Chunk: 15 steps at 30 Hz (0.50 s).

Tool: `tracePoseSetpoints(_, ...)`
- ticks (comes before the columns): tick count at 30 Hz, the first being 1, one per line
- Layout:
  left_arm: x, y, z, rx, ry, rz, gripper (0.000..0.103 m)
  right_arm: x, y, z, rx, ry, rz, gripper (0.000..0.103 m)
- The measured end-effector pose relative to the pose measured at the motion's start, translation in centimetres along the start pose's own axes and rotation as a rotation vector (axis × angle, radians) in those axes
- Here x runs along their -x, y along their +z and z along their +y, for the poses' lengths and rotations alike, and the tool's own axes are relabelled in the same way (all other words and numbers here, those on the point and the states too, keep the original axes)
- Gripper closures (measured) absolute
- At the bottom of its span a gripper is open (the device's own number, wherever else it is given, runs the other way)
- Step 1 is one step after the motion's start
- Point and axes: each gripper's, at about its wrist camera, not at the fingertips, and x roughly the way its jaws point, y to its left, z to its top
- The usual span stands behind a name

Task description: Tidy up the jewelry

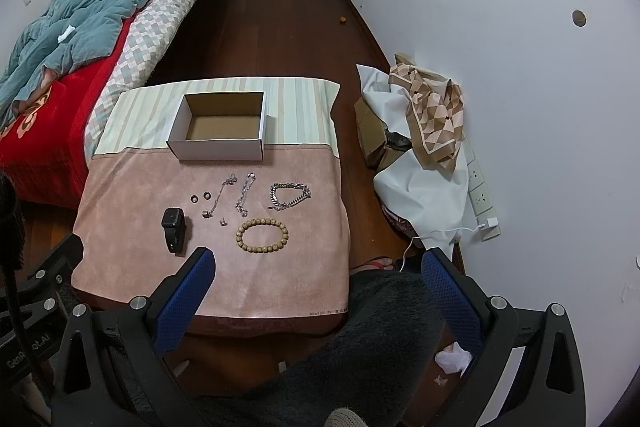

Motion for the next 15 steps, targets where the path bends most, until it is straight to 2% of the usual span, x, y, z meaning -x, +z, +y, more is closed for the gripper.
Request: tracePoseSetpoints(15, 1.1, 0.5, -0.1, 0.001, -0.012, -0.019, 0.0, 0.5, -0.2, -0.1, -0.001, 0.004, -0.015, 0.0)
